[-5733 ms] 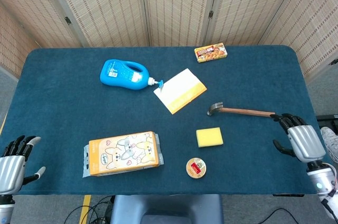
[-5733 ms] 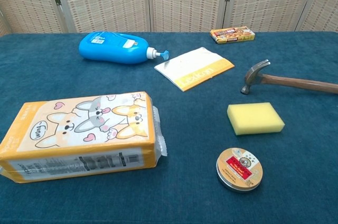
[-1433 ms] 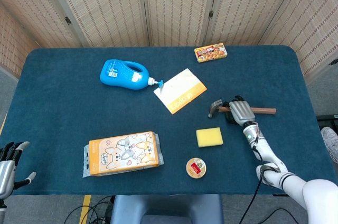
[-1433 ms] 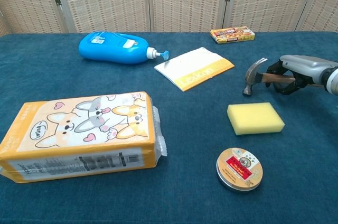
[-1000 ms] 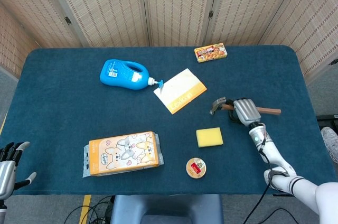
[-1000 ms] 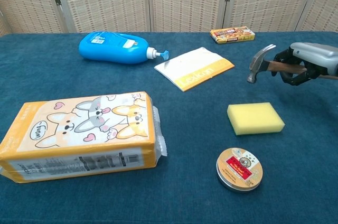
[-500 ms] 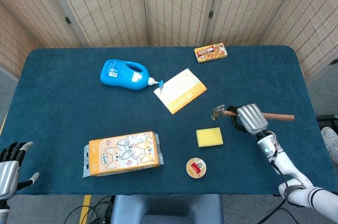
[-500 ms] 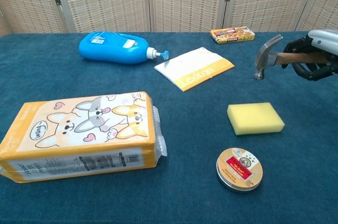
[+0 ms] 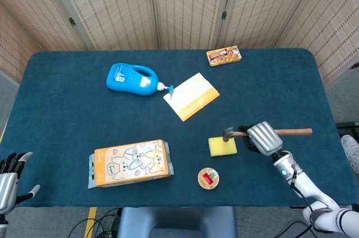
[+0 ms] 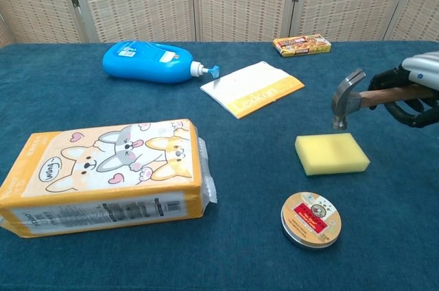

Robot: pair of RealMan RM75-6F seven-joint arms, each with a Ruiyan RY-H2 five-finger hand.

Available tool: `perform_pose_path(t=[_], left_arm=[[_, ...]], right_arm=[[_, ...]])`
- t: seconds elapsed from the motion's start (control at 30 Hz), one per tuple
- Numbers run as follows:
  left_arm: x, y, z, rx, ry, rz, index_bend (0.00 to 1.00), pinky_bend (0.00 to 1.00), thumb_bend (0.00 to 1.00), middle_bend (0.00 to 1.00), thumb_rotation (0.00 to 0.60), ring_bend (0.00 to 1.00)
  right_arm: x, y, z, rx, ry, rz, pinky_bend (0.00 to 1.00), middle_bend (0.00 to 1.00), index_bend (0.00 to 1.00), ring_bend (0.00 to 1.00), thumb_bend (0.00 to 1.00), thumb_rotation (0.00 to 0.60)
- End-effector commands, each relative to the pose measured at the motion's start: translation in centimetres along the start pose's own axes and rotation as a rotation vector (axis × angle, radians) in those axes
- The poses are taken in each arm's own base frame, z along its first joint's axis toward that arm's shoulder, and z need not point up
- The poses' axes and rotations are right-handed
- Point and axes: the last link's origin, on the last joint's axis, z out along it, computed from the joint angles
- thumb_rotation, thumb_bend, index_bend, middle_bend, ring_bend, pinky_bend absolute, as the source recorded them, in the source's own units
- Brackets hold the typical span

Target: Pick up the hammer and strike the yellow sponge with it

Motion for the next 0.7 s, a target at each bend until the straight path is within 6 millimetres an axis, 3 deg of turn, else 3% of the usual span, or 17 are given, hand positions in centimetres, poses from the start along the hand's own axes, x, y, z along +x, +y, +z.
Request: perform_pose_path(t=[0.03,0.3,0.7], left_arm=[[0.0,-0.2,-0.1,0.005,-0.001,-0.001,0.17,0.18,0.21,0.2,0.6,0.12],[-0.2,-0.8,-0.4,0.02,-0.008,-0.006,0.17,0.18,0.21,0.2,0.6,0.12],[-0.1,-0.9,-0.5,0.023,0.0,-0.013,0.17,0.18,0.21,0.2,0.6,0.12]], right_arm=[[-1.0,-0.8,0.5,0.014,-0.022,0.0,0.75,0.85,0.81,0.72,0.77,0.6],[-3.6,-1.4,1.4,0.025,-0.103,-0.031,0.75,0.86,0.81,0.73,0.77,0.6],[0.5,-2.0,1.5,0.052,0.05,0.058,0.75,0.86,0.81,0.73,0.77,0.6]])
